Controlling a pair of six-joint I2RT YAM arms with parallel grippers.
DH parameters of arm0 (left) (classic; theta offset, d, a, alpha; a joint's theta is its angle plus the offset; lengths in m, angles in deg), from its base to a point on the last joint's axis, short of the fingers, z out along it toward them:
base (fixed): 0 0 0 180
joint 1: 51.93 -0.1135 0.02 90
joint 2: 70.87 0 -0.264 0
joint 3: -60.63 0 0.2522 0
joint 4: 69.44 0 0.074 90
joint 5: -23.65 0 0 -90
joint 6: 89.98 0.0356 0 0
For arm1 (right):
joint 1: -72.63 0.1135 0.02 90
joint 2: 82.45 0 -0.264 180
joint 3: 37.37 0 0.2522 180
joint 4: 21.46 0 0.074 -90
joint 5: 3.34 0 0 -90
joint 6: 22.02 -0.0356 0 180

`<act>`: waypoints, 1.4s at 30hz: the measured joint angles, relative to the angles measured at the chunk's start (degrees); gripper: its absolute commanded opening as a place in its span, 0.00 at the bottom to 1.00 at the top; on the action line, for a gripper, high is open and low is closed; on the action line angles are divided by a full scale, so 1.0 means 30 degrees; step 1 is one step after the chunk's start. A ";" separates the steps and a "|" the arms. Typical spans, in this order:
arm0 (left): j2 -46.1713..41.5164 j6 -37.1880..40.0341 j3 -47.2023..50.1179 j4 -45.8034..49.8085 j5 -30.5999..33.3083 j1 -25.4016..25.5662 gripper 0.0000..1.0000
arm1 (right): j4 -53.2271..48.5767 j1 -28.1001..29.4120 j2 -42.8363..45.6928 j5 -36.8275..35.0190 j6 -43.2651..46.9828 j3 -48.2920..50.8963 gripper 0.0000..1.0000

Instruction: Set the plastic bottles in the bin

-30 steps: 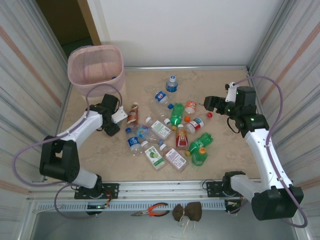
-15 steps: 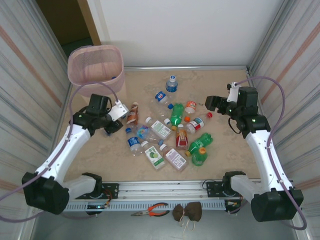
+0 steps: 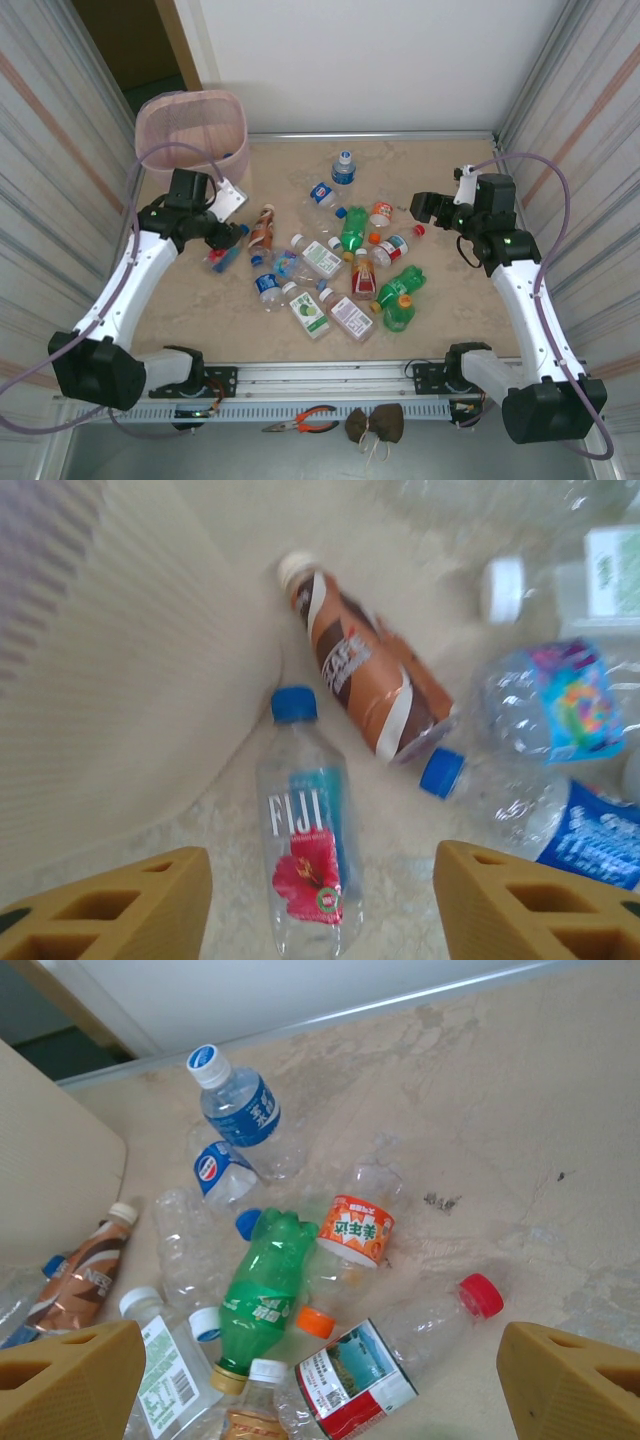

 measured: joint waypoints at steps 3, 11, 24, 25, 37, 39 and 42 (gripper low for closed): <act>0.0350 -0.0452 0.1129 -0.0109 0.0707 -0.0393 0.73 | 0.0007 0.0000 0.0000 0.0007 -0.0007 0.0000 0.90; 0.2492 -0.1319 0.2433 -0.0597 0.1188 -0.1865 0.84 | 0.0007 0.0000 0.0000 0.0007 -0.0029 0.0000 0.90; 0.6339 -0.1523 0.2361 -0.0984 0.0743 -0.1865 0.81 | 0.0007 -0.0015 0.0000 0.0000 -0.0044 0.0000 0.90; 0.6666 -0.1530 0.2288 -0.0947 0.0714 -0.1865 0.79 | 0.0015 -0.0015 0.0000 0.0000 -0.0044 0.0000 0.90; 0.8306 -0.1880 0.1851 -0.0627 0.0503 -0.1865 0.50 | 0.0029 -0.0102 0.0146 0.0000 -0.0058 0.0736 0.90; 0.8196 -0.1894 0.1843 -0.0561 0.0459 -0.1865 0.48 | 0.0007 -0.0102 0.0401 0.0007 -0.0058 0.0882 0.90; 0.7643 -0.1880 0.1843 -0.0488 0.0444 -0.1821 0.46 | 0.0029 -0.0102 0.0736 0.0000 -0.0058 0.0882 0.90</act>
